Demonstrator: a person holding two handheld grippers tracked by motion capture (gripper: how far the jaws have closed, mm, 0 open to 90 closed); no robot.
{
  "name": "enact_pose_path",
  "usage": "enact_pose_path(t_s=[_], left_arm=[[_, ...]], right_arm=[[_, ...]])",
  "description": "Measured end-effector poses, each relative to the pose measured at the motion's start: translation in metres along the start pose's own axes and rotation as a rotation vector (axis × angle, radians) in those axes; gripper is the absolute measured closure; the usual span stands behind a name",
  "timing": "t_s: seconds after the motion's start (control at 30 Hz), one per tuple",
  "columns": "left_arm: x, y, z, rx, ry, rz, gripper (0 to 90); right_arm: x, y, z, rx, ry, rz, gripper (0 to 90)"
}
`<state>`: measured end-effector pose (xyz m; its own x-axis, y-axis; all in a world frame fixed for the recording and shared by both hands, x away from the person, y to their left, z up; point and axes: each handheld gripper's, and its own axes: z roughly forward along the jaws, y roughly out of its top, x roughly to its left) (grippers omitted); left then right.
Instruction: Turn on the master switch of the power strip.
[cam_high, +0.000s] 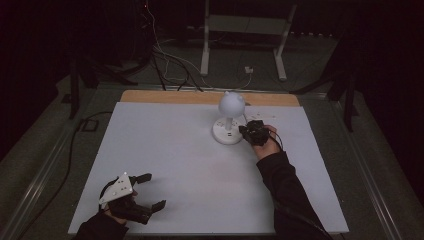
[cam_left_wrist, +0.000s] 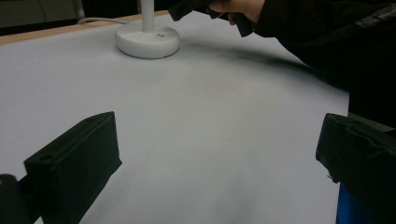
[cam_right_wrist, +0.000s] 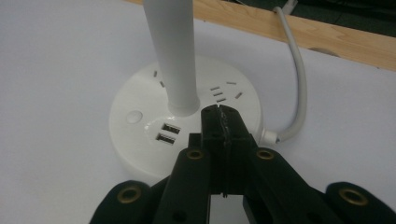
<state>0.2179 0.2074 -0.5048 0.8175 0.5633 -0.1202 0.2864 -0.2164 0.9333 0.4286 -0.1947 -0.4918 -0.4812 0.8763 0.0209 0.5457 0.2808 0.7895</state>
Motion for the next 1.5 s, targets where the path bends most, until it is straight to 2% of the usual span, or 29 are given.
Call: enact_pose_path(t_s=[0.3,0.63,0.9,1.03,1.17,1.27,1.43,1.5], left_arm=[[0.0,0.0,0.0,-0.001,0.001,0.0,0.2],[0.0,0.0,0.0,0.0,0.0,0.002,0.2],[0.0,0.0,0.0,0.001,-0.001,0.0,0.2],[-0.001,0.0,0.0,0.003,0.001,0.001,0.2],[-0.001,0.0,0.0,0.003,0.001,0.002,0.2],[-0.001,0.0,0.0,0.004,0.001,0.003,0.2],[-0.001,0.0,0.0,0.003,0.0,0.004,0.2],[-0.001,0.0,0.0,0.003,-0.001,0.005,0.2]], right_arm=[[0.003,-0.001,0.009,0.016,-0.016,-0.028,89.6],[0.004,-0.006,0.015,0.015,-0.034,-0.034,89.6],[0.007,-0.005,0.017,0.015,-0.071,-0.049,89.6],[0.007,-0.007,0.017,0.012,-0.052,-0.045,89.7],[0.008,-0.008,0.018,0.008,-0.061,-0.054,89.8],[0.007,-0.009,0.018,-0.002,-0.05,-0.035,89.9],[0.007,-0.01,0.018,-0.004,-0.052,-0.039,89.9],[0.005,-0.01,0.018,-0.004,-0.042,-0.023,90.0]])
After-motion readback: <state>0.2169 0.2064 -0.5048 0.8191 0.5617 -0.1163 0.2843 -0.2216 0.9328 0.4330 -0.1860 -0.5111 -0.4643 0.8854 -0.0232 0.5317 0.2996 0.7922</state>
